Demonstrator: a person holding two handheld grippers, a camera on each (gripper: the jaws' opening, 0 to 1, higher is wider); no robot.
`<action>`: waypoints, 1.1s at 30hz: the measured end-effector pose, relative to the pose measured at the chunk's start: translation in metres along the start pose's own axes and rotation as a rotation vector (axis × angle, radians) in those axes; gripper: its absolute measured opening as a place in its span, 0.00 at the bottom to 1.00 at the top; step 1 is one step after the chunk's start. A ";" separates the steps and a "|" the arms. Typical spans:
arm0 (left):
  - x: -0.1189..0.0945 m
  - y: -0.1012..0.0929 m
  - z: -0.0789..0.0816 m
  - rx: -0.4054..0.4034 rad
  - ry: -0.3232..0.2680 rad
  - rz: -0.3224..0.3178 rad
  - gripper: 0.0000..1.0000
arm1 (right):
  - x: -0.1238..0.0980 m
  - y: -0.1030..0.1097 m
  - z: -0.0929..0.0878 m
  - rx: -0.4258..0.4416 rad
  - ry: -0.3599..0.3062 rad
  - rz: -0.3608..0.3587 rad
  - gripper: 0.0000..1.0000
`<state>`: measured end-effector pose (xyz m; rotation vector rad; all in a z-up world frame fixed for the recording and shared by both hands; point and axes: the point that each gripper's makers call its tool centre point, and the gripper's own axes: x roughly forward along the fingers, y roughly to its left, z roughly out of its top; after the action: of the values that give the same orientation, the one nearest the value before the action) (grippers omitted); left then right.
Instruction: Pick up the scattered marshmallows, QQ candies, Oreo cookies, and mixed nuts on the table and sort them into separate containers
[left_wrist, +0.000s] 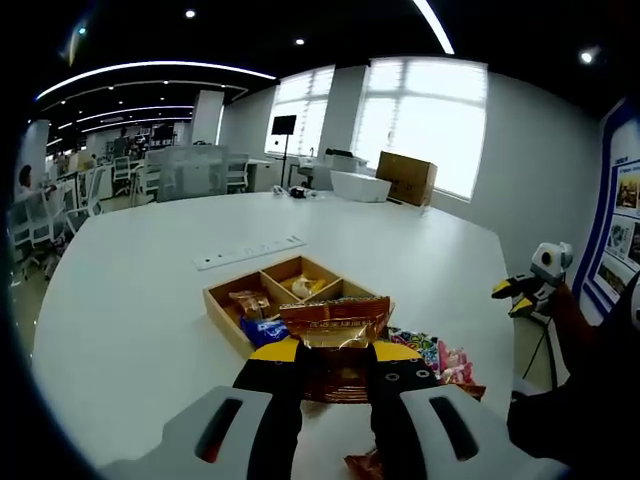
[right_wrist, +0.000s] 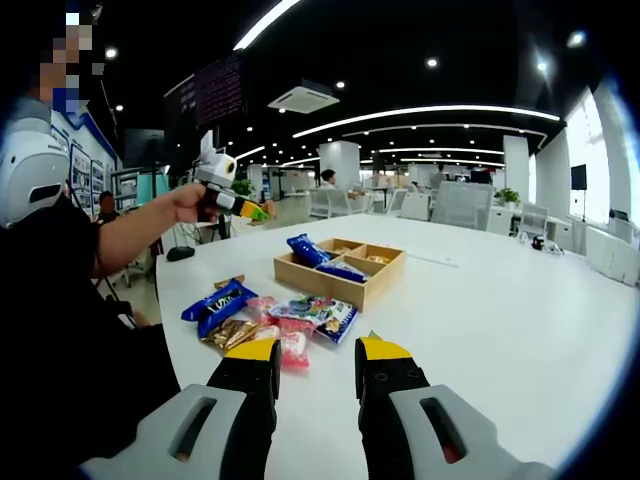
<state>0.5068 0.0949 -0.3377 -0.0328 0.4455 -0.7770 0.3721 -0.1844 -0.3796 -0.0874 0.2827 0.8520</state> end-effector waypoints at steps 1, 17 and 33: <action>0.001 0.001 0.001 0.000 0.000 0.001 0.29 | 0.000 0.000 0.000 0.000 0.000 0.000 0.26; 0.027 0.016 0.018 0.012 0.019 0.034 0.29 | -0.002 -0.003 -0.004 0.012 0.000 -0.006 0.26; 0.060 0.038 0.026 0.004 0.072 0.085 0.29 | -0.006 -0.007 -0.003 0.015 -0.006 -0.017 0.26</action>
<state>0.5800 0.0783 -0.3441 0.0178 0.5108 -0.6965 0.3726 -0.1939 -0.3812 -0.0732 0.2820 0.8330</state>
